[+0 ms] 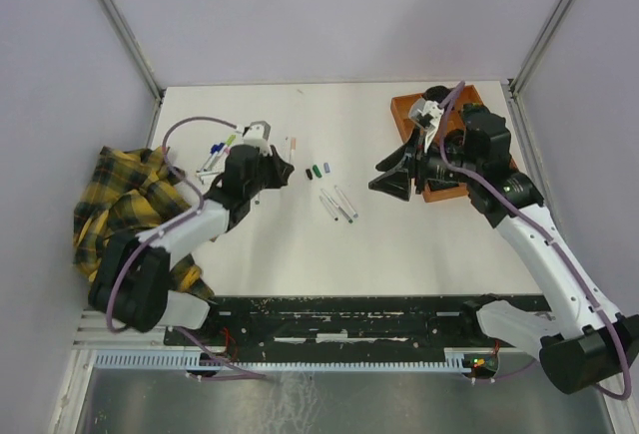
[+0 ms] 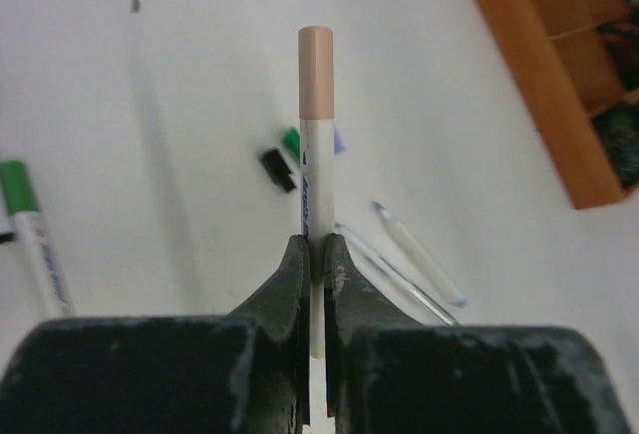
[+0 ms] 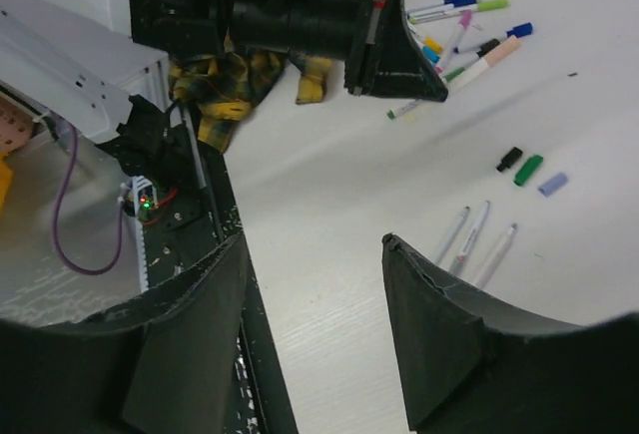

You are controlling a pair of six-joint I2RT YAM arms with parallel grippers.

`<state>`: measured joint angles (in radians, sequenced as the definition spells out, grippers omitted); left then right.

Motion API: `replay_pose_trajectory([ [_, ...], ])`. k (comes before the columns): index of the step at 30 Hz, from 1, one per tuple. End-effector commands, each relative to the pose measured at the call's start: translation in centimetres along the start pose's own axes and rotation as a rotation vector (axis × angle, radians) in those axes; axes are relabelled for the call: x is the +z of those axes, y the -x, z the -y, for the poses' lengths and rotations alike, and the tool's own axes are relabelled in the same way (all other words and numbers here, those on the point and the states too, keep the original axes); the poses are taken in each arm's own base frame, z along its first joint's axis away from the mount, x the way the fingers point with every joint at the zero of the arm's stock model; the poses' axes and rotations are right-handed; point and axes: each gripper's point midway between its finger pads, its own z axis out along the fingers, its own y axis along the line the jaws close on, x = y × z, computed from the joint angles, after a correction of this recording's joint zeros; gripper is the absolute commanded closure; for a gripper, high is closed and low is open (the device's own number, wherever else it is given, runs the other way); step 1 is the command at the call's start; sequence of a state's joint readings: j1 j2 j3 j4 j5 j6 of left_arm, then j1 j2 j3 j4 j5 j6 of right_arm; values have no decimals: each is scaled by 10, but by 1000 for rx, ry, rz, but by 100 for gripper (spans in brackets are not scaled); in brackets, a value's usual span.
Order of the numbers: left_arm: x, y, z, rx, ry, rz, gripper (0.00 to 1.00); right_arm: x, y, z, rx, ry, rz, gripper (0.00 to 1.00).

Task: Open the pen caps
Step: Pick up the pen from the center of the board.

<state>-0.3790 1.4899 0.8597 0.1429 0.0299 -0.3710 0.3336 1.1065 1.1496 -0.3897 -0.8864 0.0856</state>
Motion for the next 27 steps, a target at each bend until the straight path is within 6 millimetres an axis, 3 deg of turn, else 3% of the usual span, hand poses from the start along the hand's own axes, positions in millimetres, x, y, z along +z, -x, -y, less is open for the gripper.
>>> replay_pose_trajectory([
  [1, -63, 30, 73, -178, -344, 297, 97, 2, 8, -24, -4, 139, 107, 33],
  [6, -126, 20, 117, -247, -524, 472, 97, 2, -1, -26, 25, 145, 216, 12],
  [14, -188, 20, 153, -346, -701, 633, 97, 4, 1, -23, 131, 143, 299, 9],
  [20, -211, 23, 180, -351, -768, 690, 97, 5, 1, -28, 178, 177, 343, 5],
  [27, -219, 17, 216, -308, -825, 707, 97, 10, 1, -38, 200, 211, 339, 7],
])
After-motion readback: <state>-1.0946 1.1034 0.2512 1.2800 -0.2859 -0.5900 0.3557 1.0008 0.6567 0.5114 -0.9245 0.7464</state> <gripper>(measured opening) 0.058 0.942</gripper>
